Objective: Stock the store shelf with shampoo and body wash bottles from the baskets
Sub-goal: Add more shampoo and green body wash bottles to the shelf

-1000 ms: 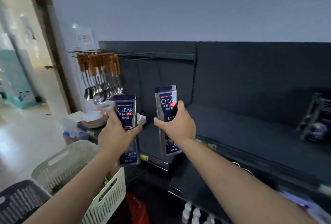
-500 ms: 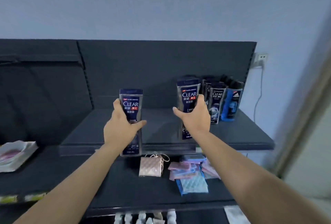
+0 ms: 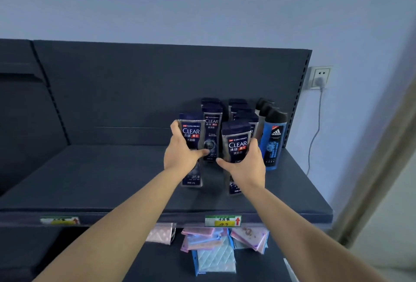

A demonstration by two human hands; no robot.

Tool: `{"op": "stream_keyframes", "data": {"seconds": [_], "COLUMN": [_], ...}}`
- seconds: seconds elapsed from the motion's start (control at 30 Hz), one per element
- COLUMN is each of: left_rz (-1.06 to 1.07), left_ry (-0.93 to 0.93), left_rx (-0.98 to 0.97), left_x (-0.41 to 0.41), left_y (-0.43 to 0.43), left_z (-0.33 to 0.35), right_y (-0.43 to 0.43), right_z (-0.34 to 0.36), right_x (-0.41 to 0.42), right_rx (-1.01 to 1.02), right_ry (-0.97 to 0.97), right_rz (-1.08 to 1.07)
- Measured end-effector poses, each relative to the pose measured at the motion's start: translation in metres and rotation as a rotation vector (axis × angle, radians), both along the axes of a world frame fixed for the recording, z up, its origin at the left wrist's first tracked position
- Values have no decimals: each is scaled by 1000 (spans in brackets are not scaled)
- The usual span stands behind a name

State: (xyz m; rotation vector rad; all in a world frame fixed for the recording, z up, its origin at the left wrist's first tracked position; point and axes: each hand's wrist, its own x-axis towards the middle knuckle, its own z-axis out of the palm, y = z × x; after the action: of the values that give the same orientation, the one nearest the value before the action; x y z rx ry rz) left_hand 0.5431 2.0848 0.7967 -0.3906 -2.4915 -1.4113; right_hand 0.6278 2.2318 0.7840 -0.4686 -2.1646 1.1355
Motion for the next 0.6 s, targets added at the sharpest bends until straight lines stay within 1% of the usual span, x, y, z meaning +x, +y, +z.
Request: {"op": "stream_keyframes", "data": {"seconds": [0.2, 0.33, 0.5, 0.6], "left_rz": [-21, -48, -72, -83], "left_ry": [-57, -49, -44, -18], "left_rx": [48, 41, 20, -37], "left_x": [-30, -45, -52, -50], "left_y": [32, 42, 57, 64], "left_z": [-12, -17, -22, -24], "right_y": [-5, 0, 2, 0], "right_z": [-18, -25, -41, -51], "right_x": [-24, -31, -32, -33], "right_rx": [18, -4, 144, 197], "right_ry": [-8, -15, -49, -68], "right_rz": [60, 24, -43, -70]}}
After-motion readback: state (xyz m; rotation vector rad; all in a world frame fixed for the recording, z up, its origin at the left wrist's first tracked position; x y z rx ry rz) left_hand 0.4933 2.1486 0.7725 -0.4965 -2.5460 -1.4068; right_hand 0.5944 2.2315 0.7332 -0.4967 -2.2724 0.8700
